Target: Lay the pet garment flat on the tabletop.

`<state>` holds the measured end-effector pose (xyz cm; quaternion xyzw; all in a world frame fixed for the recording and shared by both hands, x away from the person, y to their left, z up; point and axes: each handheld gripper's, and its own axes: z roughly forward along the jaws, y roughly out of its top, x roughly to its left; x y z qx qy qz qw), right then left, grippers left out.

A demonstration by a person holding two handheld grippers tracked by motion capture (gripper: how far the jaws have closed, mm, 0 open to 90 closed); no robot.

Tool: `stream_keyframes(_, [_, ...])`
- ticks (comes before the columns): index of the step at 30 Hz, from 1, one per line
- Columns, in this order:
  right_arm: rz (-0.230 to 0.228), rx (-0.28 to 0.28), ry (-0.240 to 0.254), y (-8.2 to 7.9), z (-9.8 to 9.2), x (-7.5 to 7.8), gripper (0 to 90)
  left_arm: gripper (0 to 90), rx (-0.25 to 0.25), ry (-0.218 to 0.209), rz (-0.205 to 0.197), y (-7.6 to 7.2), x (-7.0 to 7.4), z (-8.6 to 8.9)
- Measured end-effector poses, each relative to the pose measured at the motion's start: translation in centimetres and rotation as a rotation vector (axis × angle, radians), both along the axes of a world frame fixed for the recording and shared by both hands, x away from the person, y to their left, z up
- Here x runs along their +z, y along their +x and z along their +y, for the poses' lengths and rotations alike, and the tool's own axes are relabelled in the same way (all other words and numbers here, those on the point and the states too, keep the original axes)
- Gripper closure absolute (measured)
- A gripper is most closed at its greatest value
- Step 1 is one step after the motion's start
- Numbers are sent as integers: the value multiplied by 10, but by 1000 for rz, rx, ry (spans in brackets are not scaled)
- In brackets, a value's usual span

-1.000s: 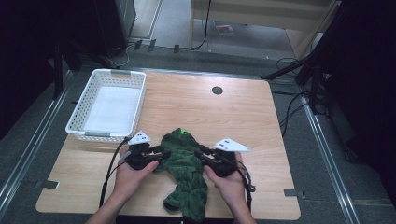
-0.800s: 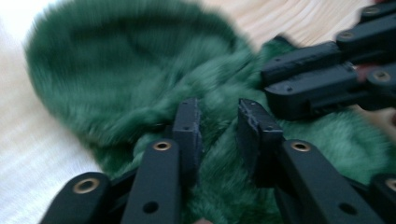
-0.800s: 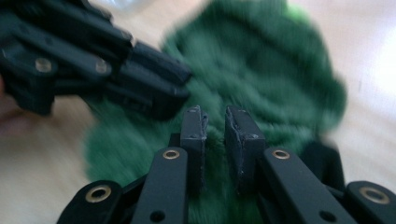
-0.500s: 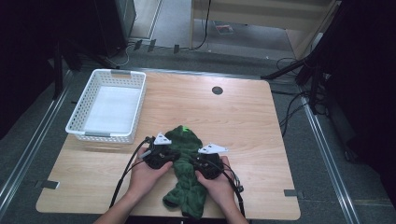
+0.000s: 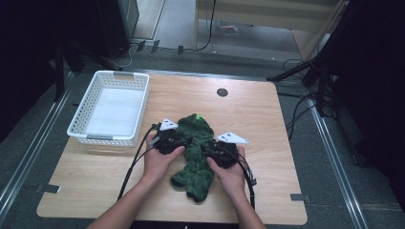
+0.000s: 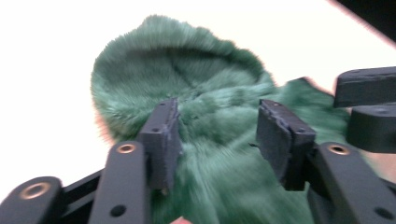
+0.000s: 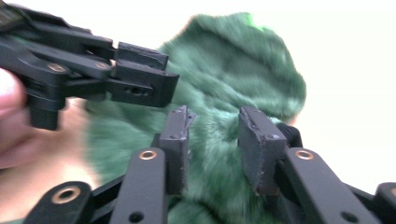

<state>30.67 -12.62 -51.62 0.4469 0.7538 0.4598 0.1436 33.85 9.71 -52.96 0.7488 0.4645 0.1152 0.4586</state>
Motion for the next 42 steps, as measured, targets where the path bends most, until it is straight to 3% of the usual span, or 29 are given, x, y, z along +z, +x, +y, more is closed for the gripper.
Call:
stream_keyframes(1, [0,0,0,0,0,0,607,476,-1,-12,-20,-9,4,5])
stream_keyframes(2, [-33,16,-27,-19,-3,9,588,463,-1,-16,-41,-18,7,9])
stream_keyframes(3, [-35,33,-39,-28,-4,11,585,465,0,-22,-37,-38,9,16])
stream_keyframes(4, [-35,33,-39,-28,-4,11,585,465,0,-22,-37,-38,9,16])
stream_keyframes(6, [-11,69,-44,-44,-6,10,575,466,-23,-27,7,-57,4,18])
stream_keyframes(7, [30,86,-54,-54,-4,3,556,462,-55,-14,48,-73,-5,15])
stream_keyframes(9, [63,98,-44,-60,2,-4,523,456,-73,-6,54,-87,-15,12])
stream_keyframes(10, [63,98,-44,-60,2,-4,523,452,-73,-6,54,-87,-15,12])
stream_keyframes(11, [85,95,-79,-65,12,-8,521,448,-87,25,49,-92,-19,8])
stream_keyframes(12, [85,95,-79,-65,12,-8,521,448,-98,62,49,-95,-21,5])
stream_keyframes(13, [87,90,-99,-67,16,-9,524,445,-97,71,34,-98,-20,5])
stream_keyframes(16, [92,59,-132,-64,21,-14,570,446,-111,65,34,-98,-19,5])
stream_keyframes(19, [73,52,-160,-58,19,-23,752,661,-163,83,54,-97,-21,4])
stream_keyframes(21, [64,50,-135,-57,15,-22,820,839,-194,75,47,-98,-20,5])
stream_keyframes(23, [58,46,-119,-56,12,-19,831,870,-221,80,34,-100,-19,5])
stream_keyframes(24, [40,32,-84,-57,5,-12,840,888,-234,79,41,-100,-17,8])
stream_keyframes(27, [22,4,-9,-58,-13,-3,842,894,-231,66,41,-97,-12,17])
stream_keyframes(28, [22,4,-9,-58,-13,-3,842,895,-231,66,41,-97,-12,17])
stream_keyframes(29, [49,11,84,-56,-30,1,842,895,-228,57,44,-97,-10,20])
stream_keyframes(30, [57,-2,107,-56,-37,2,849,895,-227,54,46,-95,-8,23])
stream_keyframes(33, [75,-37,112,-53,-51,2,881,896,-217,48,51,-93,-5,33])
stream_keyframes(35, [116,-44,131,-49,-62,-1,900,896,-215,83,51,-91,-5,38])
stream_keyframes(37, [138,-52,103,-46,-68,-6,889,893,-227,84,79,-88,-6,42])
stream_keyframes(38, [136,-51,103,-45,-70,-7,868,887,-239,75,95,-87,-7,43])
stream_keyframes(39, [136,-49,112,-45,-70,-6,844,872,-246,48,76,-88,-6,46])
stream_keyframes(40, [136,-49,112,-45,-70,-6,844,845,-246,48,76,-88,-6,46])
stream_keyframes(42, [84,-43,122,-49,-65,0,757,724,-215,-12,46,-87,-1,47])
